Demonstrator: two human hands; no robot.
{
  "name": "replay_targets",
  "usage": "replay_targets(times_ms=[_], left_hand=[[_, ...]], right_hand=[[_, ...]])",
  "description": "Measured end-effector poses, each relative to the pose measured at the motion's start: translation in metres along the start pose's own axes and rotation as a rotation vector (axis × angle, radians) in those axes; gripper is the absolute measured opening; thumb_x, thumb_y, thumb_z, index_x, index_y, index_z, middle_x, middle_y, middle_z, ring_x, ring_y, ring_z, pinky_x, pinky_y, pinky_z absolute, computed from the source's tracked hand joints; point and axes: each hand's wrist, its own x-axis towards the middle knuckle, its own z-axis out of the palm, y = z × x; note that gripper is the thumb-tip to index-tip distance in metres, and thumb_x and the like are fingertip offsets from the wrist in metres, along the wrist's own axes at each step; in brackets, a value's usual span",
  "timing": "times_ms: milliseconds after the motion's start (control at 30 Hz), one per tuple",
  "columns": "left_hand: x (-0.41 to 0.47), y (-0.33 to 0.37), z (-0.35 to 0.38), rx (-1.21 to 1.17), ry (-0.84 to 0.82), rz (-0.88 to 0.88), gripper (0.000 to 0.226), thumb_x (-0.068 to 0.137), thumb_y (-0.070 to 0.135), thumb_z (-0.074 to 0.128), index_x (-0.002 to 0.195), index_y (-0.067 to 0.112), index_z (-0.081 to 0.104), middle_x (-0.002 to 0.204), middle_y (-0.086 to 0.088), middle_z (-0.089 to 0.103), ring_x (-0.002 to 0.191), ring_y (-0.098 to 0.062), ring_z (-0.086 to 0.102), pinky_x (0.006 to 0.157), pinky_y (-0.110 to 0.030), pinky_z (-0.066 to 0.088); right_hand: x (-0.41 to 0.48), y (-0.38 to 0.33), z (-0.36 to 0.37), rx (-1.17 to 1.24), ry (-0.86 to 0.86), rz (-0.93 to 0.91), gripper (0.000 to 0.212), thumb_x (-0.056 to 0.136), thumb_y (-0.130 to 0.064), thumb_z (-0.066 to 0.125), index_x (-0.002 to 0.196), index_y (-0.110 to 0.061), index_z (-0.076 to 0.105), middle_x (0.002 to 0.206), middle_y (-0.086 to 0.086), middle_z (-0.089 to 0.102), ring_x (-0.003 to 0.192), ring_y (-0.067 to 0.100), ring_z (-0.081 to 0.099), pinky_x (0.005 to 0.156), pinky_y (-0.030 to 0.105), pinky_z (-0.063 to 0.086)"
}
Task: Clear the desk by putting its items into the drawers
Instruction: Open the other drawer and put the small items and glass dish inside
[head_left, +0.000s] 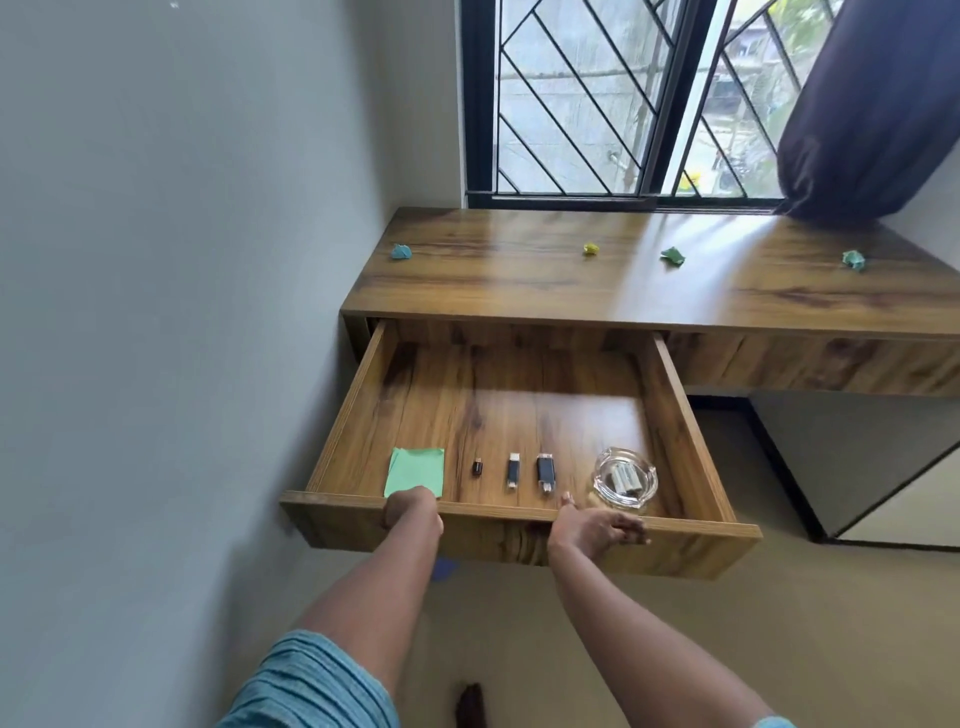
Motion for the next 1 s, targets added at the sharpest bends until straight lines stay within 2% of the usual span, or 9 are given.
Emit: replay_targets(times_ms=[167,267,400,533,633,733,900,967,1000], left_hand=[[0.014,0.008,0.02,0.083,0.007,0.135,0.046,0.092,0.027,0.058,0.126,-0.002,0.048,0.12,-0.018,0.06,0.103,-0.033,0.064,0.08,-0.034,0.056],[0.029,0.02,0.04,0.032,-0.033,0.163,0.044,0.09,0.029,0.059,0.123,0.001,0.051,0.115,-0.015,0.063,0.1,-0.03,0.066,0.069,-0.028,0.052],[0.049,0.043,0.071,-0.024,-0.039,0.187,0.044,0.089,0.029,0.061,0.121,0.001,0.052,0.114,-0.015,0.065,0.108,-0.034,0.064,0.088,-0.038,0.054],[0.072,0.071,0.105,0.005,-0.032,0.188,0.046,0.088,0.035,0.061,0.119,0.002,0.053,0.113,-0.015,0.065,0.102,-0.033,0.066,0.084,-0.037,0.056],[0.089,0.093,0.13,-0.006,-0.058,0.163,0.048,0.09,0.035,0.06,0.122,0.0,0.052,0.114,-0.015,0.064,0.102,-0.033,0.065,0.087,-0.039,0.055],[0.104,0.113,0.151,-0.04,-0.081,0.125,0.053,0.09,0.036,0.06,0.127,0.0,0.047,0.119,-0.017,0.063,0.105,-0.035,0.064,0.091,-0.041,0.053],[0.122,0.139,0.182,-0.06,-0.075,0.097,0.061,0.092,0.036,0.055,0.139,0.002,0.037,0.12,-0.013,0.063,0.106,-0.032,0.064,0.092,-0.038,0.053],[0.125,0.151,0.194,-0.102,-0.082,0.094,0.066,0.091,0.044,0.054,0.14,0.003,0.036,0.097,-0.008,0.065,0.083,-0.027,0.067,0.074,-0.032,0.052],[0.126,0.158,0.199,-0.126,-0.093,0.088,0.072,0.089,0.051,0.054,0.14,0.004,0.035,0.078,-0.002,0.057,0.066,-0.022,0.06,0.062,-0.028,0.048]], right_hand=[[0.027,-0.019,0.018,-0.018,-0.006,-0.028,0.097,0.09,-0.018,0.063,0.145,0.008,-0.013,0.155,0.025,-0.013,0.145,0.034,-0.001,0.112,0.037,0.032],[0.046,-0.038,0.03,-0.006,-0.031,-0.032,0.086,0.092,-0.014,0.059,0.147,0.007,-0.004,0.156,0.025,0.001,0.144,0.035,0.013,0.108,0.034,0.033],[0.08,-0.064,0.049,-0.018,-0.045,-0.02,0.069,0.094,-0.01,0.055,0.147,0.006,0.013,0.155,0.025,0.01,0.142,0.035,0.019,0.105,0.031,0.033],[0.115,-0.088,0.077,-0.069,-0.046,-0.042,0.051,0.094,-0.007,0.053,0.141,0.001,0.035,0.151,0.025,0.025,0.14,0.034,0.026,0.102,0.03,0.034],[0.139,-0.11,0.095,-0.087,-0.03,-0.013,0.051,0.094,-0.005,0.048,0.14,0.008,0.029,0.146,0.027,0.032,0.134,0.035,0.036,0.099,0.029,0.036],[0.158,-0.131,0.11,-0.04,-0.008,0.005,0.047,0.09,0.001,0.043,0.136,0.011,0.034,0.139,0.026,0.044,0.126,0.035,0.045,0.098,0.029,0.038],[0.184,-0.164,0.14,0.14,0.069,0.066,0.077,0.087,0.007,0.04,0.148,0.005,-0.007,0.154,0.026,0.013,0.137,0.035,0.033,0.106,0.032,0.036],[0.195,-0.176,0.15,0.221,0.071,0.112,0.077,0.088,0.008,0.039,0.148,0.002,-0.01,0.157,0.02,0.006,0.139,0.034,0.031,0.11,0.033,0.035],[0.199,-0.181,0.153,0.243,0.072,0.126,0.075,0.089,0.008,0.037,0.149,0.002,-0.009,0.157,0.02,0.005,0.14,0.033,0.03,0.112,0.034,0.033]])
